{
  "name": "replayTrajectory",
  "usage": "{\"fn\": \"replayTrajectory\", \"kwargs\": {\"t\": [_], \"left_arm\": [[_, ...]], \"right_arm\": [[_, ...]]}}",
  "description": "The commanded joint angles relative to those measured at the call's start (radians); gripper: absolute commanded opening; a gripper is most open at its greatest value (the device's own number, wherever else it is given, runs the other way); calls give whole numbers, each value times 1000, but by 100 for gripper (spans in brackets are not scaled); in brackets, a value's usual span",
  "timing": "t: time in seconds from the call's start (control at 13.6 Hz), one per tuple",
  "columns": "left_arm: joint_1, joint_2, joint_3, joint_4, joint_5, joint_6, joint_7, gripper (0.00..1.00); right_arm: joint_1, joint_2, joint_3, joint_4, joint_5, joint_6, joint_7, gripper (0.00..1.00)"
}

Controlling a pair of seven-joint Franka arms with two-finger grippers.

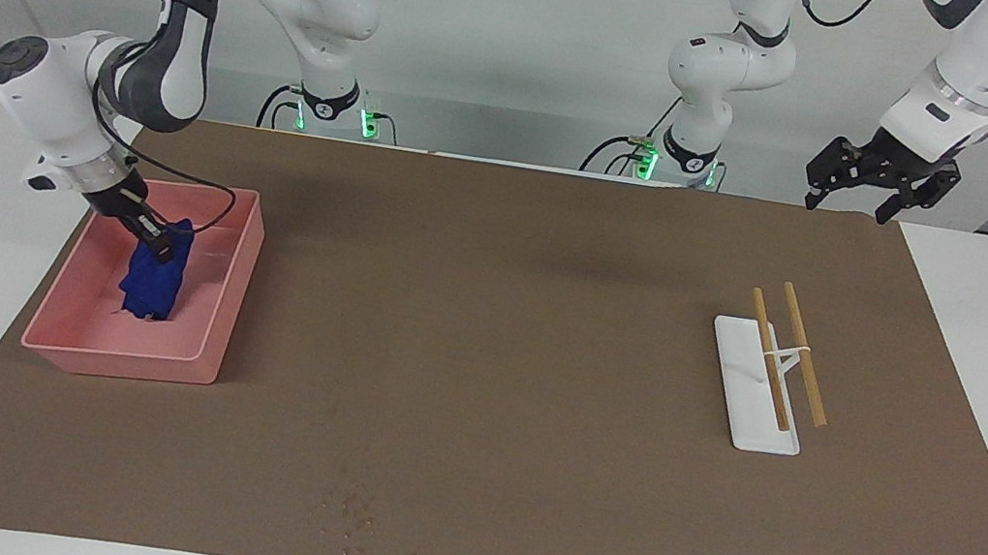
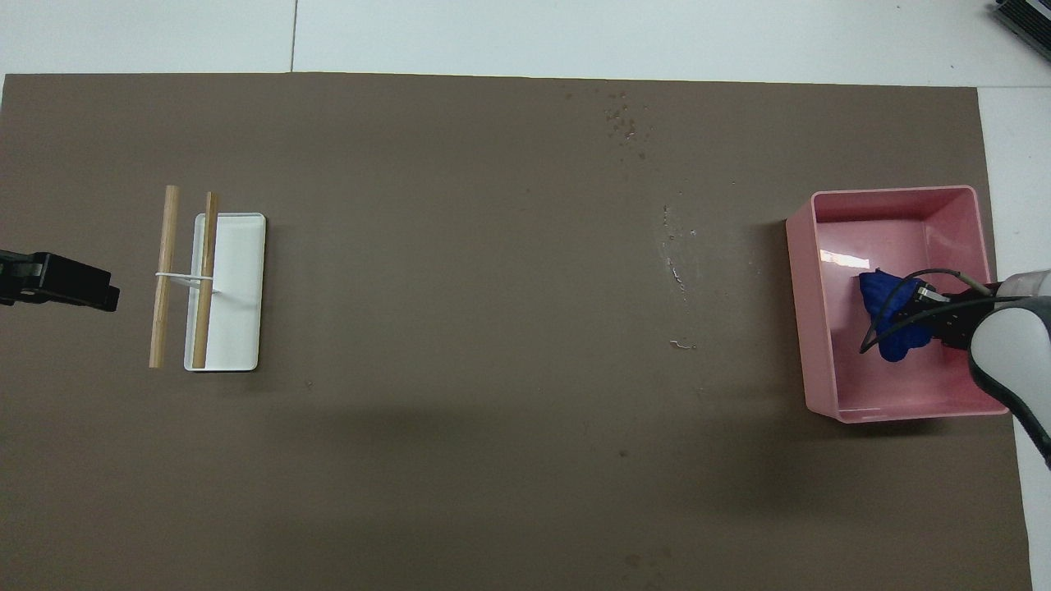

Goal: Wipe water with towel using both arms
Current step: 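Open the right gripper to release the towel in the bin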

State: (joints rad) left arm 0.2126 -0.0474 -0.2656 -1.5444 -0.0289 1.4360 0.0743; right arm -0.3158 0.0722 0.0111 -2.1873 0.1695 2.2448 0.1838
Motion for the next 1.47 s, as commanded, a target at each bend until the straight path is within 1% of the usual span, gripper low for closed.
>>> {"fn": "replayTrajectory", "kwargs": {"t": [0.0, 0.07, 0.15, 0.22, 0.29, 0.37, 0.44, 0.59, 0.66, 0.81, 0.95, 1.1, 1.4], "left_arm": [[-21, -28, 9, -33, -12, 23, -1, 100], [-60, -28, 25, -34, -8, 24, 1, 100], [-100, -28, 83, -34, -8, 27, 2, 100], [-145, -29, 124, -34, -8, 27, -1, 100], [-183, -31, 156, -36, -8, 24, 1, 100], [-202, -31, 178, -42, -8, 24, 2, 100], [-197, -32, 180, -45, -8, 24, 2, 100], [-194, -32, 180, -43, -8, 23, 2, 100], [-194, -32, 181, -43, -8, 9, 1, 100], [-194, -34, 180, -43, -8, 15, 1, 100], [-194, -34, 180, -43, -8, 12, 1, 100], [-194, -34, 180, -43, -8, 12, 1, 100], [-194, -34, 180, -43, -8, 12, 1, 100]], "right_arm": [[-8, -23, 10, -55, -7, 19, -24, 0], [-6, -22, 10, -71, -7, 27, -27, 0], [-6, -22, 10, -77, -7, 30, -36, 4], [-6, -22, 9, -77, -7, 21, -47, 36], [-6, -22, 10, -75, -7, 15, -49, 60], [-8, -22, 10, -72, -7, 13, -50, 87], [-8, -20, 9, -68, -7, 9, -49, 98], [-8, -23, 9, -49, -10, -19, -49, 99], [-6, -28, 9, -28, -16, -57, -47, 99], [6, -51, 9, 33, -42, -158, -46, 99], [15, -77, 21, 116, -122, -265, -47, 100], [62, -91, 24, 203, -143, -373, -40, 100], [173, -92, 27, 320, -185, -500, -37, 100]]}}
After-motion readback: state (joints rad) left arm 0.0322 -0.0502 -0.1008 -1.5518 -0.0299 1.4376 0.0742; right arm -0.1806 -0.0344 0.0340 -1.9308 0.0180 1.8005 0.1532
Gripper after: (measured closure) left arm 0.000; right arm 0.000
